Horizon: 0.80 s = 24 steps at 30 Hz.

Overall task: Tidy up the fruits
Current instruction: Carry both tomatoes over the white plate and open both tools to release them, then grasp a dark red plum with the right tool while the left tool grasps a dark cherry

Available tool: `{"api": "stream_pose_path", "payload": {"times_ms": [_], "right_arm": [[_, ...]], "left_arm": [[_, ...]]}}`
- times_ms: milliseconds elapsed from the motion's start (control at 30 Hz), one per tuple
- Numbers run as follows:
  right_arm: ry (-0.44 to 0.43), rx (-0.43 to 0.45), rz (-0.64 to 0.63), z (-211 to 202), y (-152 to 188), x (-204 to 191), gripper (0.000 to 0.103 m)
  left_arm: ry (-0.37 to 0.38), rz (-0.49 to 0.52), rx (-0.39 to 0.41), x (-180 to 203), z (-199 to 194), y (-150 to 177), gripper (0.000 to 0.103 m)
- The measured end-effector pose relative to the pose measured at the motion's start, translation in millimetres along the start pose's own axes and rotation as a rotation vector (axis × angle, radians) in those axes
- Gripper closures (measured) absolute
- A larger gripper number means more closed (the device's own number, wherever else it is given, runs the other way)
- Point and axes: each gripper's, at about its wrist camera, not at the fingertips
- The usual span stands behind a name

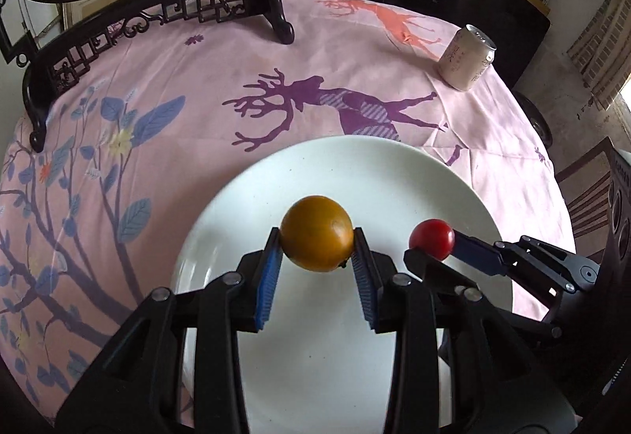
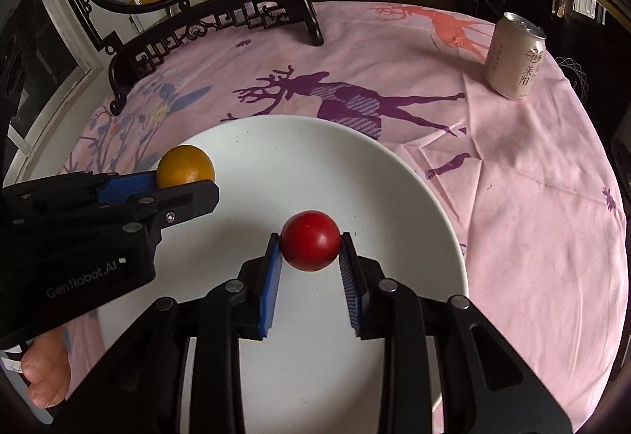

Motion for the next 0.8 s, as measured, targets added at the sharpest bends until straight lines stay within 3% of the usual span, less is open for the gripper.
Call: {"api": "stream_pose_path", "payload": {"times_ms": [33, 67, 100, 133, 233, 367, 400, 467, 567, 667, 800], "right_arm": [[0.002, -0.018, 0.005, 3, -2, 2, 0.069], [0.002, -0.023, 0.012, 2, -2, 3, 0.058], [0.011, -0.009, 0.018, -3, -2, 4, 0.050], [0.026, 0.021, 0.022, -13, 1, 5, 0.045], [0.021, 0.069, 0.021, -54, 15, 0, 0.045], [0.011, 0.122, 0.036, -116, 65, -24, 0.027], [0.010, 0.132, 0.033, -128, 84, -32, 0.025], [0.027, 0.154, 0.015, -142, 125, -51, 0.010], [0.117, 0.200, -0.005, -146, 186, -71, 0.009], [0.215, 0.183, 0.031, -141, 229, -79, 0.009], [0.158, 0.165, 0.070, -145, 251, -87, 0.009]], "left_arm": [[0.003, -0.005, 0.001, 0, 1, -2, 0.061], [0.004, -0.010, 0.009, -1, -2, -3, 0.045], [0.007, -0.015, 0.028, -3, -9, -3, 0.035], [0.006, -0.017, 0.052, -6, -19, -1, 0.035], [0.024, -0.013, 0.117, -17, -61, 14, 0.032], [-0.010, -0.017, 0.201, -33, -123, 71, 0.011], [-0.022, -0.012, 0.215, -36, -134, 91, 0.009], [-0.029, -0.003, 0.228, -42, -147, 132, 0.009], [0.000, -0.012, 0.239, -56, -154, 195, 0.009], [-0.002, -0.041, 0.219, -72, -151, 245, 0.009], [0.008, -0.059, 0.197, -83, -151, 284, 0.009]]}}
Point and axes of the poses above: each gripper's, at about its wrist camera, not at the fingertips, and z roughly the way its jaws point, x to its right, y to its underside, and after that the axes turned 6 degrees about -y, right-handed
